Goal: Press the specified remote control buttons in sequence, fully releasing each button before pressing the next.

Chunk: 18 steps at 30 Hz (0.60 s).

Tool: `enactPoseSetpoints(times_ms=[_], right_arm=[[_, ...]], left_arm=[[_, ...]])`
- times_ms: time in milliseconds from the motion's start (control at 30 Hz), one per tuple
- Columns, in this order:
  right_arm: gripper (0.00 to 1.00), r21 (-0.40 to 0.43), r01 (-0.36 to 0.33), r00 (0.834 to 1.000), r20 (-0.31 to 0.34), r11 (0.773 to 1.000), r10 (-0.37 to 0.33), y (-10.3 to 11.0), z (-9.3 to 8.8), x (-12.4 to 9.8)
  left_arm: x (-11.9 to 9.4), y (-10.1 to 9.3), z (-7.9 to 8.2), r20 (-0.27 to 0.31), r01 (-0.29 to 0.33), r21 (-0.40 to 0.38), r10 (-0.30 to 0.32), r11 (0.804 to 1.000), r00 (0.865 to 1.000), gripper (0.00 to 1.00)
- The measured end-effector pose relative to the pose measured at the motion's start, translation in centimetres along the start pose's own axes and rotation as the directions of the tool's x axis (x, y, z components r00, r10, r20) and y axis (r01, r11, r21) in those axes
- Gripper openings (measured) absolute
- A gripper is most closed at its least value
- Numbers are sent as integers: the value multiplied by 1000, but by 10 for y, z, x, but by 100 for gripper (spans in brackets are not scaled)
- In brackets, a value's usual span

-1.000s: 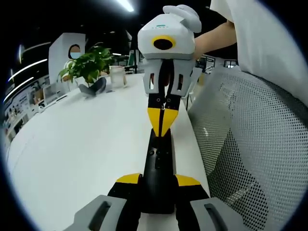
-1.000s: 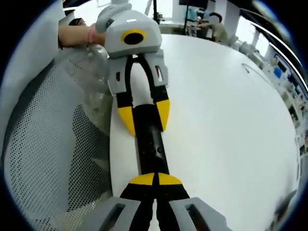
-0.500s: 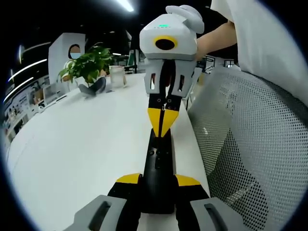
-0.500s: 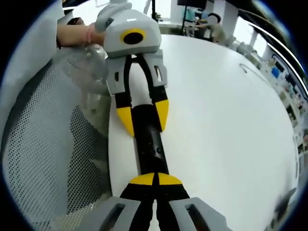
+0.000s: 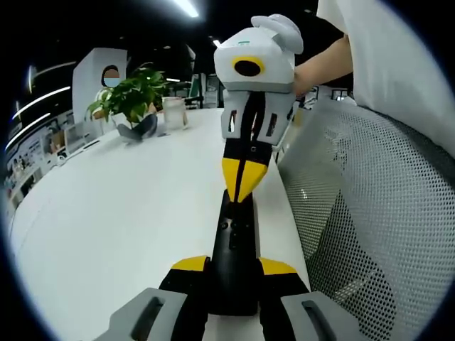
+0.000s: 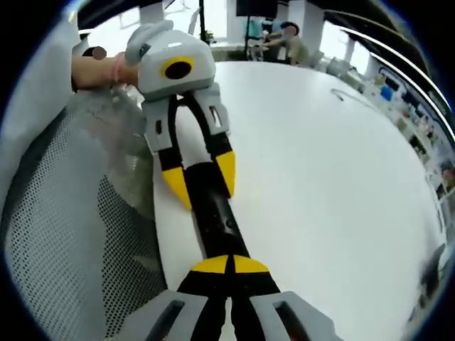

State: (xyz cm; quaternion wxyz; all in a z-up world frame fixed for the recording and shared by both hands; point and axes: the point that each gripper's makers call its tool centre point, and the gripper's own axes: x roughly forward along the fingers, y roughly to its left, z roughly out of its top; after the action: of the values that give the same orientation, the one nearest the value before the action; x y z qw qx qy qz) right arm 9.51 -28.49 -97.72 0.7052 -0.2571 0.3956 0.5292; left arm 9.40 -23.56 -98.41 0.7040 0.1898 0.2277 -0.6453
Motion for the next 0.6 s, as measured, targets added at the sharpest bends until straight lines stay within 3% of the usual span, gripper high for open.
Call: enactPoseSetpoints(times_ms=[233,333,467,500,600], right_arm=[[0,132,-16,998,69,991,7,-1,1,-1],[0,140,-21,997,76,990,11,0,3,0],[0,84,-18,998,55,996,13,1,3,2],[0,21,-12,999,32,1000,11,1,3,2],[0,-63,-3,1000,-4,998,2,3,4,3]], left_arm=[[0,0,0,1,0,0,0,1000,1000,25],[0,0,0,1,-1,0,1,1000,1000,25],[0,0,0,1,0,-1,0,1000,1000,25],[0,0,0,0,0,-1,0,1000,1000,25],[0,0,0,-1,-1,-2,1,1000,1000,25]])
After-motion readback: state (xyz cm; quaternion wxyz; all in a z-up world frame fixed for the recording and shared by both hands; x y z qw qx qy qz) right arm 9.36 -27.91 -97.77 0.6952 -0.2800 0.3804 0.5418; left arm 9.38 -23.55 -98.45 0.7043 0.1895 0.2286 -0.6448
